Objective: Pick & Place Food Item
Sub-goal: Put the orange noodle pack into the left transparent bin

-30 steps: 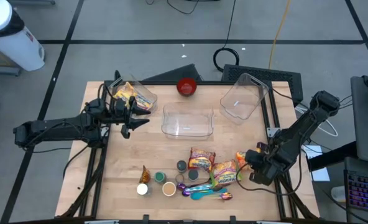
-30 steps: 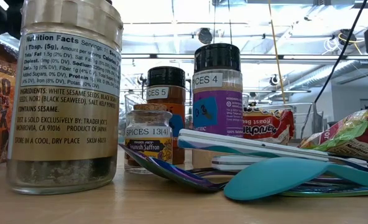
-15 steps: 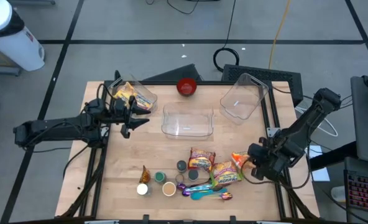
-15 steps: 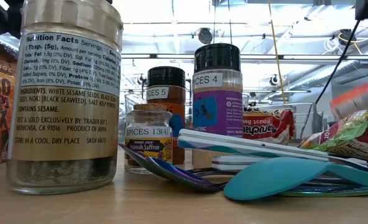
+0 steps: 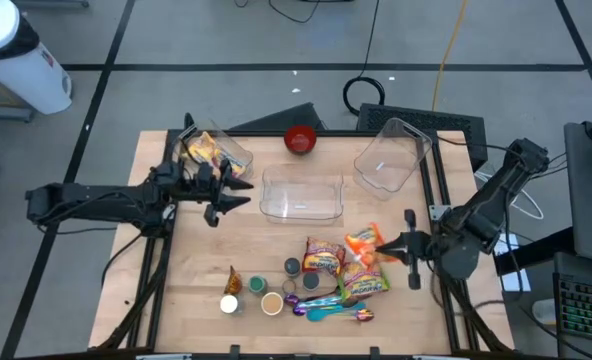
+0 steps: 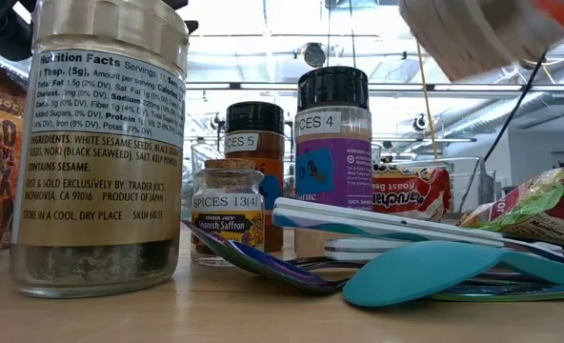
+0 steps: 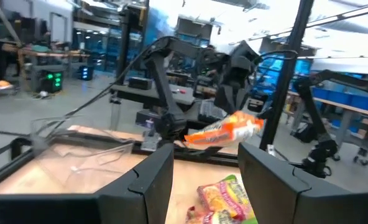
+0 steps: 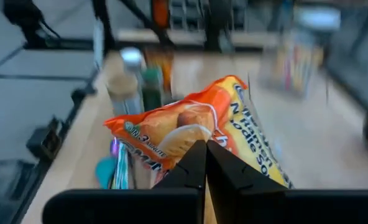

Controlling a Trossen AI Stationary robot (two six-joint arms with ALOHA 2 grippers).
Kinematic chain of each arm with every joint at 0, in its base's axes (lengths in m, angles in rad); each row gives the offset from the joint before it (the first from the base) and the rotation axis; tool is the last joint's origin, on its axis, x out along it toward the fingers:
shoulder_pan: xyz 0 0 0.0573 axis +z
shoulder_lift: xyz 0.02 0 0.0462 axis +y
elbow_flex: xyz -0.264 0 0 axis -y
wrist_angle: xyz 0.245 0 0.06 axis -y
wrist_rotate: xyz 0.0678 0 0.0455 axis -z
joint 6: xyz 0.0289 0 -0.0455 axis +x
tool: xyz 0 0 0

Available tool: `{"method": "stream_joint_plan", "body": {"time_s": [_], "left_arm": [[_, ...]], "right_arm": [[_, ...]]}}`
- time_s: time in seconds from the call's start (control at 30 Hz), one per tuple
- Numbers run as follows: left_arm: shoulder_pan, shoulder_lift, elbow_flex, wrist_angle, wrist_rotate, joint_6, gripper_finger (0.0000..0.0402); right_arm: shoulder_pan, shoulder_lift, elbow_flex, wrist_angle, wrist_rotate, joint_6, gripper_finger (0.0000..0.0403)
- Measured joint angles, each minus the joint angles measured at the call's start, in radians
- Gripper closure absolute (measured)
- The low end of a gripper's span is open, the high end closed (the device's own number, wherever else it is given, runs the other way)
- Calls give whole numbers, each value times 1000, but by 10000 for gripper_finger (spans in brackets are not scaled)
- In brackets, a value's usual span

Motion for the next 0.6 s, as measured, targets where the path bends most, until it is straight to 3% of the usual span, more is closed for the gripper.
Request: {"method": "stream_joint_plan", "body": {"time_s": [0.2,0.3,0.47,0.6], "left_arm": [[-12,70,1,178,-5,14,210],[-38,108,8,243,-63,-8,196],[-107,209,91,215,-71,24,156],[-170,308,181,214,-70,151,137]], "right_arm": [[-33,4,-66,354,9,-387,403],[-63,4,-113,513,-16,-514,403],[-137,4,-189,735,-194,-617,403],[-194,4,-234,841,-257,-665,403]]}}
